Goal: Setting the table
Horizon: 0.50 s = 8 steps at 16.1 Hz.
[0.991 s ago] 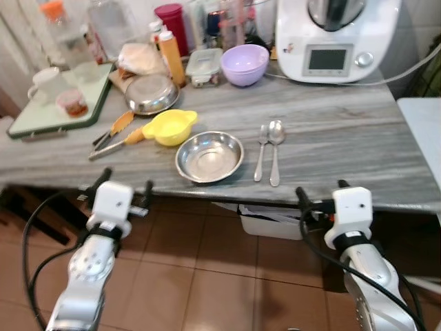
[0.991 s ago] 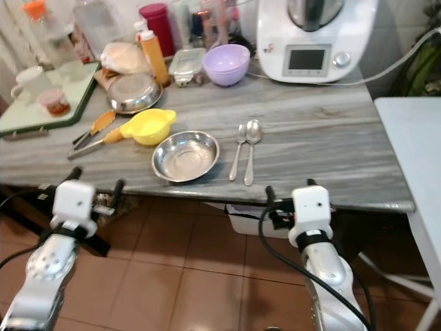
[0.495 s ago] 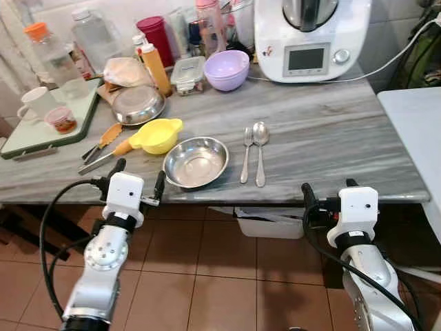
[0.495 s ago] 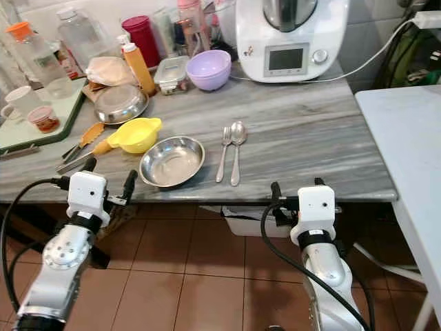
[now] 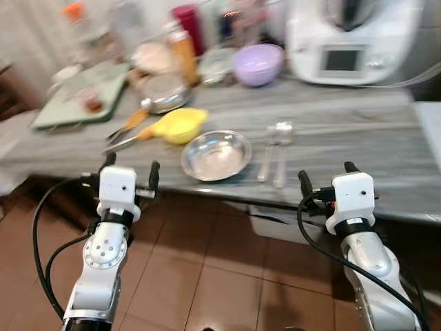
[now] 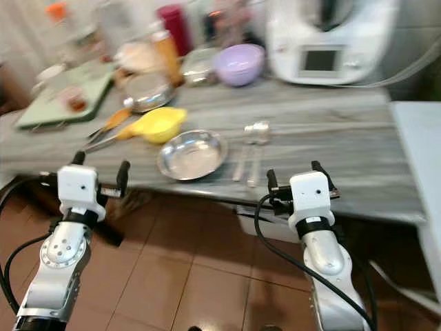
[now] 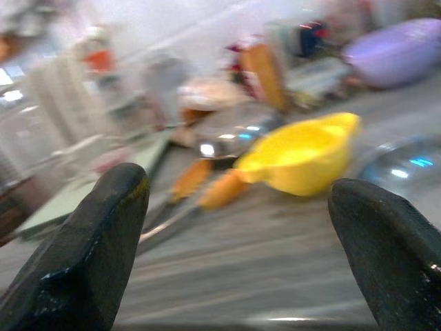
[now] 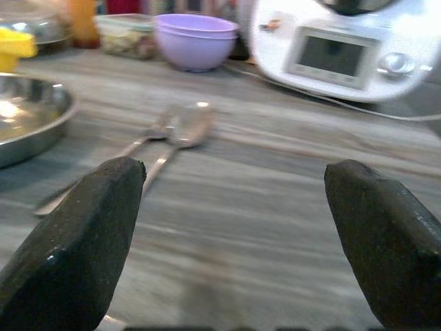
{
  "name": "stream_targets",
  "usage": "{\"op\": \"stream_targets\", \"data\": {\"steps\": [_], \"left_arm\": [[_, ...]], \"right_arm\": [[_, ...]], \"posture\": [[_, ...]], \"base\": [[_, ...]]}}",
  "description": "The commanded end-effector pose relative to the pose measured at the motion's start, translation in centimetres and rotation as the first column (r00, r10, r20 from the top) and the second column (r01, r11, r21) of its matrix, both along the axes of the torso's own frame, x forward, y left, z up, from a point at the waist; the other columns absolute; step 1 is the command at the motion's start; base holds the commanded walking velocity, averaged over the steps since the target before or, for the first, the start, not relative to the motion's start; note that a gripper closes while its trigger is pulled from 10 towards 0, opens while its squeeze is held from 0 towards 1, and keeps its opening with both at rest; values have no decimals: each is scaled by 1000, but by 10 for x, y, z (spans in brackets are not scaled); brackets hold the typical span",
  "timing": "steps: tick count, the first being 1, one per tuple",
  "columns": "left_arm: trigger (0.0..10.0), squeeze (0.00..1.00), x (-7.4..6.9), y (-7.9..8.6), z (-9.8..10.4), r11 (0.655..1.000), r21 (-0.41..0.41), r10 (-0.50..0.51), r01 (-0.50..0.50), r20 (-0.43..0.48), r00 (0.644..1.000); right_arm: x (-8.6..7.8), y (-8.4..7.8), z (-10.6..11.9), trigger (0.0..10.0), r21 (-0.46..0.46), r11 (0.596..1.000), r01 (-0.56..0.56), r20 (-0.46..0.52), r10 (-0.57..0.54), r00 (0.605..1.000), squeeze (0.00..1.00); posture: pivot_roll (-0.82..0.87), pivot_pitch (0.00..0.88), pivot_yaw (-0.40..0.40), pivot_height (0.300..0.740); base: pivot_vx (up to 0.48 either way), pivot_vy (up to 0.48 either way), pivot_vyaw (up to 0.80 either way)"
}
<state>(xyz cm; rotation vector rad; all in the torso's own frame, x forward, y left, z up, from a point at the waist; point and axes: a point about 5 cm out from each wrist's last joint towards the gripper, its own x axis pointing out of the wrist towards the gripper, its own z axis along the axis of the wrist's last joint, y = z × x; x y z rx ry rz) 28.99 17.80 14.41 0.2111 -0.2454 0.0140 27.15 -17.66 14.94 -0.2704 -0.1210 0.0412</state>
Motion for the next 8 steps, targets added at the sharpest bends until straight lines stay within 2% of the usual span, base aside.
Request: {"op": "stream_targets", "data": {"steps": [1, 3, 8], "left_arm": [[10000, 0, -1, 10, 9, 998, 4, 57, -57, 30, 998], [10000, 0, -2, 11, 12, 994, 4, 109, -109, 34, 993], [10000, 0, -7, 20, 0, 986, 24, 167, -167, -12, 986]], "right_arm": [[-1, 6, 7, 10000, 7, 1000, -20, 22, 20, 1000, 965], [1, 9, 15, 10000, 5, 1000, -25, 48, 24, 999, 961], [3, 13, 21, 10000, -1, 999, -42, 68, 42, 997, 941]], "posture": [[-330, 127, 183, 740], [-325, 128, 187, 740], [-319, 126, 184, 740]], "base": [[0, 0, 800], [0, 0, 800], [0, 0, 800]]}}
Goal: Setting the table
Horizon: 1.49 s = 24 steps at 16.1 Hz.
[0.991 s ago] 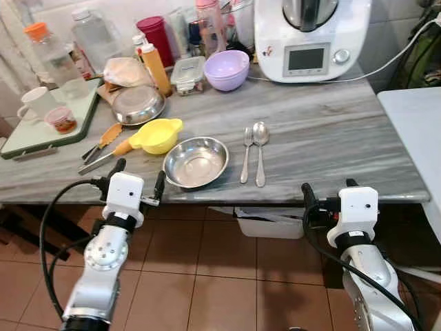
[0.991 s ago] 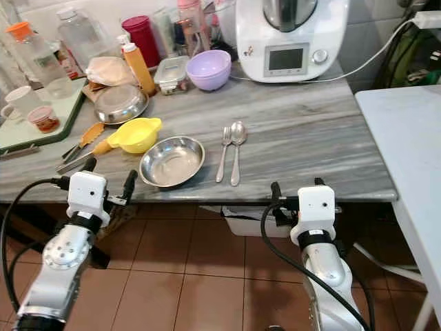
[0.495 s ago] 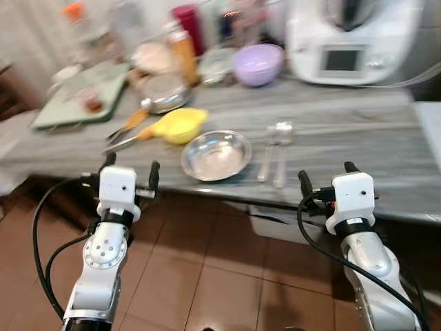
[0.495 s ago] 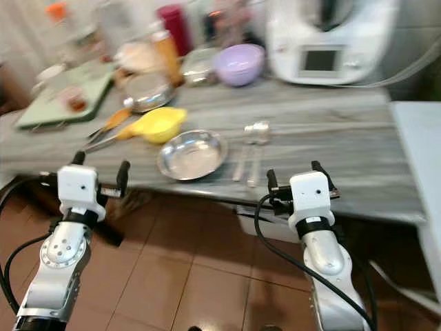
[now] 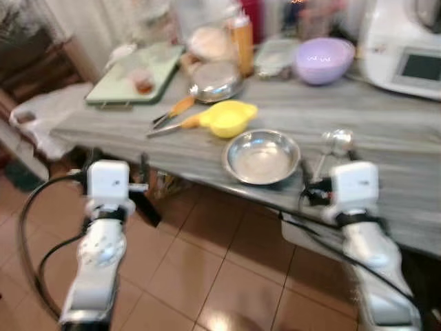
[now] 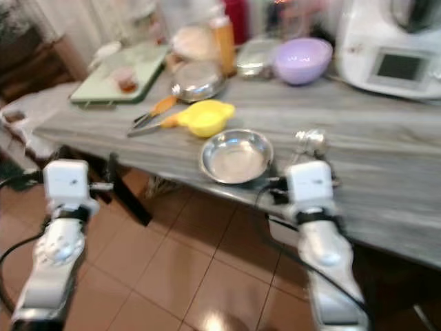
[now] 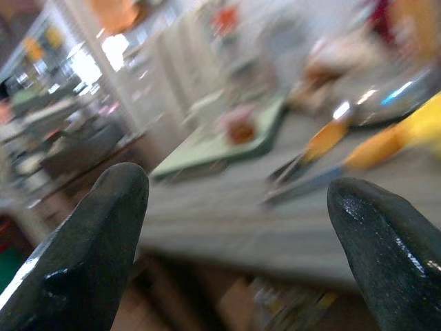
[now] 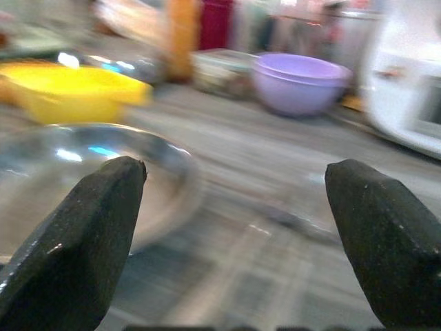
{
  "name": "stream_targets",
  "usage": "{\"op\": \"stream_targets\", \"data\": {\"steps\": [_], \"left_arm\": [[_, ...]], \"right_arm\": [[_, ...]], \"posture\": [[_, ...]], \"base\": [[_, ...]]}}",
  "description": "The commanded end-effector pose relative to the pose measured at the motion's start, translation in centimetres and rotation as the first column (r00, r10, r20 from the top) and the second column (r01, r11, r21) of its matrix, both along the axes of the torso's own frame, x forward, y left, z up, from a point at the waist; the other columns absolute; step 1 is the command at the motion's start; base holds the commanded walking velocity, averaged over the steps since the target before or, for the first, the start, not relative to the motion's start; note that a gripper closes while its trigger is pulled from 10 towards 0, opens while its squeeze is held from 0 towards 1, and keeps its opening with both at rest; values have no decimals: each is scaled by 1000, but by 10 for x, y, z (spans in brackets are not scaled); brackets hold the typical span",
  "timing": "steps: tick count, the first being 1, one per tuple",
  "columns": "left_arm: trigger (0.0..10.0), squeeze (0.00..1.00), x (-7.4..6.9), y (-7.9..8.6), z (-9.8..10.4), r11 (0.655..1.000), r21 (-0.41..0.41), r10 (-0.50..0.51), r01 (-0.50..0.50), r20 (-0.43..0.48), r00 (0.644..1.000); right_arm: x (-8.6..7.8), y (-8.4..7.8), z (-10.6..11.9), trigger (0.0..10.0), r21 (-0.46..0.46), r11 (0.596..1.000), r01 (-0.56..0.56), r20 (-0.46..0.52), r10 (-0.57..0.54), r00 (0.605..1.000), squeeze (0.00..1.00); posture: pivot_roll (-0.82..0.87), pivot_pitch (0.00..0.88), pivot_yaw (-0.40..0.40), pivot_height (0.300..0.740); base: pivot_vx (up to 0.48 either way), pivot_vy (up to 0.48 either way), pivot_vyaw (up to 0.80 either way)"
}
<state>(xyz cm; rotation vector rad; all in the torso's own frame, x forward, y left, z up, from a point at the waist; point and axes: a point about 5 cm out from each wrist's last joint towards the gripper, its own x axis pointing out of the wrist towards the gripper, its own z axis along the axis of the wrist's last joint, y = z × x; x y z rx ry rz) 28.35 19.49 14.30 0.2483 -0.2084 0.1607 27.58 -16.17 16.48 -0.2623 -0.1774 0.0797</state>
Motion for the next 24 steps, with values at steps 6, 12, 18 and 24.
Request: {"op": "stream_targets", "data": {"steps": [6, 12, 18, 24], "left_arm": [[10000, 0, -5, 10, 8, 993, -21, 120, -119, 42, 992], [10000, 0, -20, 18, 3, 971, -36, 239, -237, 41, 970], [10000, 0, -47, 38, -7, 949, 57, 311, -311, 5, 950], [10000, 0, -47, 45, -4, 980, 148, 148, -136, -71, 986]], "right_arm": [[4, 3, 24, 10000, -31, 999, -35, 66, 37, 997, 925], [15, 9, 32, 10000, -56, 994, -90, 77, 95, 993, 898], [34, 25, 26, 10000, -56, 981, -185, 36, 187, 982, 859], [38, 27, 20, 10000, -38, 981, -189, 35, 190, 981, 765]], "posture": [[-320, 122, 163, 740], [-296, 96, 103, 740], [-205, 92, 40, 740], [-186, 99, 75, 740]], "base": [[0, 0, 800], [0, 0, 800], [0, 0, 800], [0, 0, 311]]}}
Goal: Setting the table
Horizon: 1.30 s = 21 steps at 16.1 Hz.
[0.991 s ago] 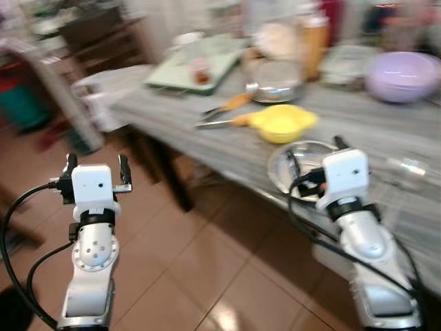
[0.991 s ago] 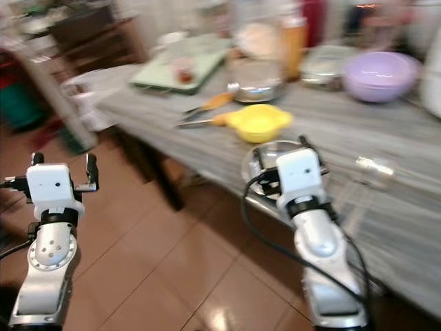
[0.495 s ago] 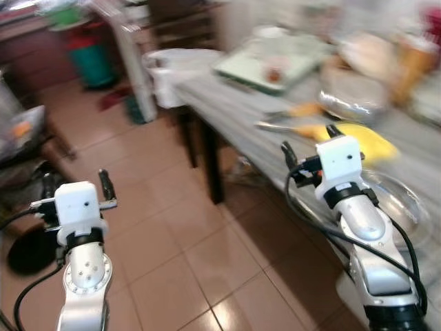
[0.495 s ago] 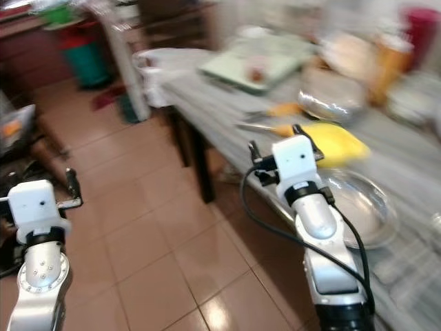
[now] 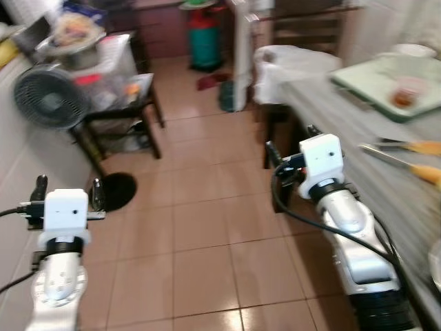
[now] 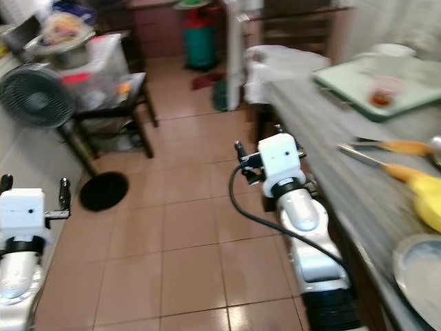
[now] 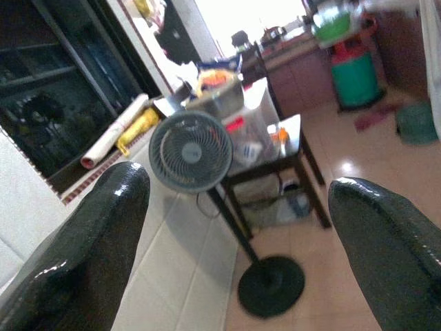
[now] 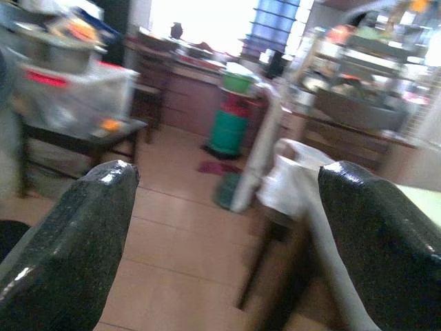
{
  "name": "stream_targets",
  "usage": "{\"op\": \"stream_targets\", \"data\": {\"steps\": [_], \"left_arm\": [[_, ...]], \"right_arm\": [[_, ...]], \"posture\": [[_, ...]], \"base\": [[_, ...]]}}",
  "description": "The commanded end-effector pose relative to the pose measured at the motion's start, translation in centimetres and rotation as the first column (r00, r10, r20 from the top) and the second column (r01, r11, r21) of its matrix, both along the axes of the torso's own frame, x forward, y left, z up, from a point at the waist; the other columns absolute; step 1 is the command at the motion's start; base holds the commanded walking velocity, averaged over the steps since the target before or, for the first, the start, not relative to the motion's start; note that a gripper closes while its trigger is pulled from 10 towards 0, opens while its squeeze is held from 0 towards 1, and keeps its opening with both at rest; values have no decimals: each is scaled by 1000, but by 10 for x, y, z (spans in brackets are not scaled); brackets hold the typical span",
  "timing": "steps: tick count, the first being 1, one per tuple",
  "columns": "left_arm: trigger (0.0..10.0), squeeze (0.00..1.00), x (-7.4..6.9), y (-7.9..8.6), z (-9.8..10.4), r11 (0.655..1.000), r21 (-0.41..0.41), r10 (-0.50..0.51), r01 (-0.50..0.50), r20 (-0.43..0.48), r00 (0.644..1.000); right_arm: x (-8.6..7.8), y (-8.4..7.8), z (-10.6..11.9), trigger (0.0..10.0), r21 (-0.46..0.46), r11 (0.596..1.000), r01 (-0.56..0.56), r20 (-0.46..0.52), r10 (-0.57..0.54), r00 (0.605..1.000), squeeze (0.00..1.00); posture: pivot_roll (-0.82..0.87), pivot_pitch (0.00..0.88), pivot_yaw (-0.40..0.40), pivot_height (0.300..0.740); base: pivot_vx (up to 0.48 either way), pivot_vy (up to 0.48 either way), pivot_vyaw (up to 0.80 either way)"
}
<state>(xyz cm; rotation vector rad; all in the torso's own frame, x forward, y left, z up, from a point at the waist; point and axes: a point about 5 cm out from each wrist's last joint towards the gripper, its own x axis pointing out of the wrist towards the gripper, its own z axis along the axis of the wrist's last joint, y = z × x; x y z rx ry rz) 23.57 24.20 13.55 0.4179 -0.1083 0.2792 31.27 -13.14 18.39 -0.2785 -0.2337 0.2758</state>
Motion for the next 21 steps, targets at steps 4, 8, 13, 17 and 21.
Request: {"op": "stream_targets", "data": {"steps": [4, 8, 13, 17, 21], "left_arm": [[10000, 0, -9, -9, -3, 997, -11, -72, 71, -41, 997], [10000, 0, -8, -23, -8, 987, -150, -67, 62, -27, 997], [10000, 1000, -24, -31, -23, 955, -251, -180, 156, -76, 981], [10000, 0, -5, -25, -13, 969, -203, -153, 140, -49, 987], [10000, 0, 3, -34, -12, 963, -226, -160, 149, -29, 987]], "right_arm": [[-1, -12, -3, 10000, 10, 998, 64, 12, -64, 998, 667], [-6, -27, -14, 10000, 28, 991, 132, -29, -132, 991, 157], [-8, -33, -21, 10000, 36, 984, 174, -43, -173, 984, 133], [-9, -34, -20, 10000, 43, 981, 189, -37, -187, 982, 137], [-9, -38, -18, 10000, 65, 973, 221, -24, -220, 975, 133]], "posture": [[-184, 102, 101, 740], [-191, 109, 113, 740], [-195, 110, 116, 740], [-222, 101, 137, 740], [-233, 96, 148, 740]], "base": [[0, 0, 0], [0, 0, 0], [0, 0, 0], [0, 0, 0], [0, 0, 0]]}}
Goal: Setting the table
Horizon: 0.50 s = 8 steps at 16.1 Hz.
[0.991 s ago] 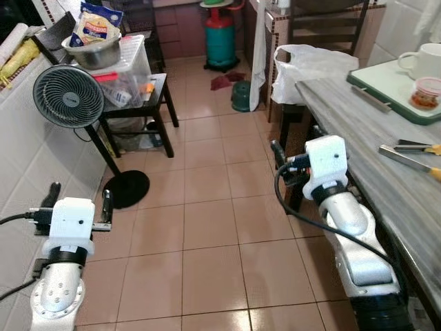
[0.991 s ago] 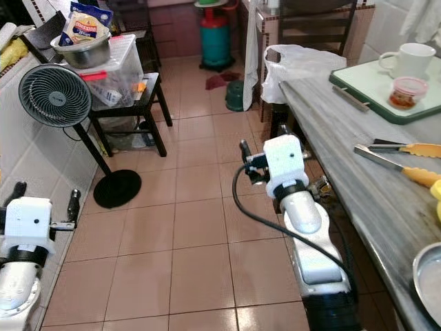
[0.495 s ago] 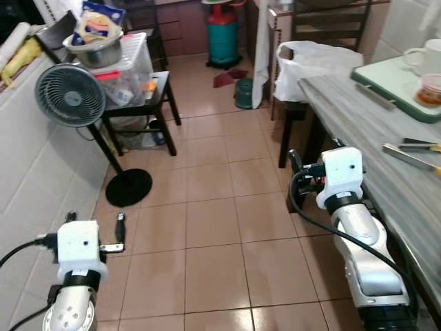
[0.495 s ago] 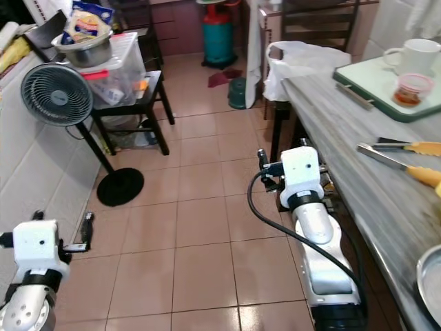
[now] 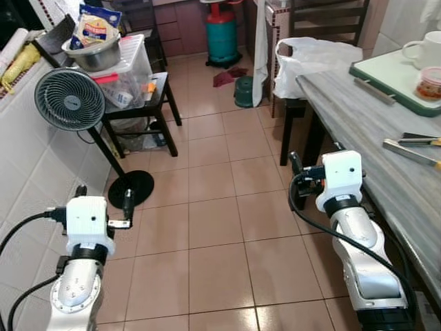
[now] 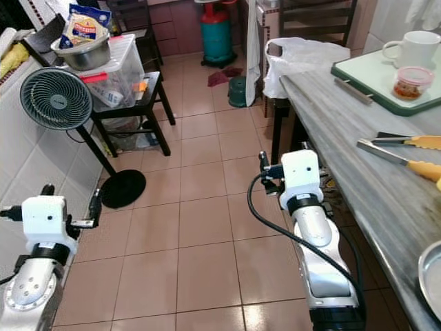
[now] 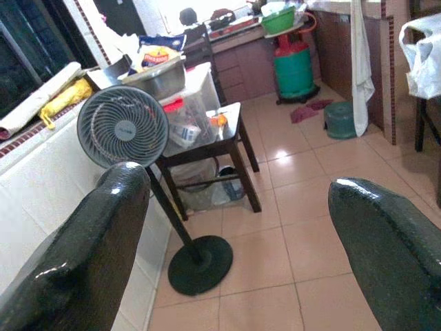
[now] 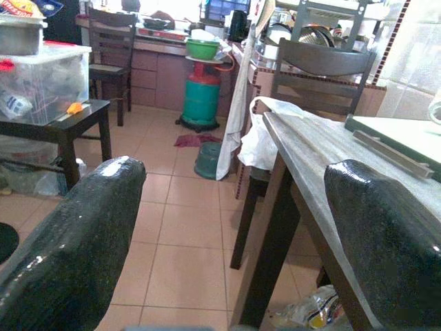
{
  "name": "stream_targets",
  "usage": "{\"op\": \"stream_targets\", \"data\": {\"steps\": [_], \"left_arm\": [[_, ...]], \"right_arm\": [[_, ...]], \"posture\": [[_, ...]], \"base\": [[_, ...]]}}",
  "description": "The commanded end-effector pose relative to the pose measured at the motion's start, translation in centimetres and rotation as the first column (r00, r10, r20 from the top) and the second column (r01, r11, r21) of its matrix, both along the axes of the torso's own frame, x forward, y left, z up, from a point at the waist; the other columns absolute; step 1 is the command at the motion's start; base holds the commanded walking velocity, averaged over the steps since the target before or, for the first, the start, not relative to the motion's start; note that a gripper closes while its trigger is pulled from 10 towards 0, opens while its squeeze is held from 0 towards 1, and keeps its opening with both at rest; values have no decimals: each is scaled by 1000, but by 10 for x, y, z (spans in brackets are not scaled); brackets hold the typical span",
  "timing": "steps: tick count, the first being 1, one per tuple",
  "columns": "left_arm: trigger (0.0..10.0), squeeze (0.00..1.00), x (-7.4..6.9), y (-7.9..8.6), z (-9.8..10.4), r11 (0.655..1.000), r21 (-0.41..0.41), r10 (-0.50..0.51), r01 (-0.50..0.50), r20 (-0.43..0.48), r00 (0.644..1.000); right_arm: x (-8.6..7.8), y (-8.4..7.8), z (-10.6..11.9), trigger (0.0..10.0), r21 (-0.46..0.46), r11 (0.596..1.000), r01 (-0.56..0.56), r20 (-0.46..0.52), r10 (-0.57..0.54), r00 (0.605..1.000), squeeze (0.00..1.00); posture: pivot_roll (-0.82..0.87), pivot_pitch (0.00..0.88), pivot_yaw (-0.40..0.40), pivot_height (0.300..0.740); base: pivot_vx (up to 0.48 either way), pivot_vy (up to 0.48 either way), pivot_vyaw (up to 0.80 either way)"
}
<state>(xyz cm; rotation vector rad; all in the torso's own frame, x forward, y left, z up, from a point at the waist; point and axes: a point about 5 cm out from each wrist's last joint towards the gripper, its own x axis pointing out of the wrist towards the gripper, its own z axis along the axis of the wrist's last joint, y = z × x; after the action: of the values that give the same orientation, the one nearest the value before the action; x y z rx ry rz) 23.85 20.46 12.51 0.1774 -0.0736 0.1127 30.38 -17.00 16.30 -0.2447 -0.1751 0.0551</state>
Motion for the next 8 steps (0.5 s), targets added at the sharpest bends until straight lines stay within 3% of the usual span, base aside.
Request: {"op": "stream_targets", "data": {"steps": [1, 8], "left_arm": [[10000, 0, 2, 1, -1, 1000, 5, 16, -16, -7, 1000], [10000, 0, 6, -4, 0, 999, -9, 42, -42, 7, 999]], "right_arm": [[-1, 1, 3, 10000, 21, 1000, 10, 19, -10, 1000, 133], [-1, 2, 2, 10000, 5, 1000, 6, 15, -6, 1000, 137]], "posture": [[-234, 96, 148, 740], [-234, 96, 148, 740]], "base": [[0, 0, 0], [0, 0, 0]]}}
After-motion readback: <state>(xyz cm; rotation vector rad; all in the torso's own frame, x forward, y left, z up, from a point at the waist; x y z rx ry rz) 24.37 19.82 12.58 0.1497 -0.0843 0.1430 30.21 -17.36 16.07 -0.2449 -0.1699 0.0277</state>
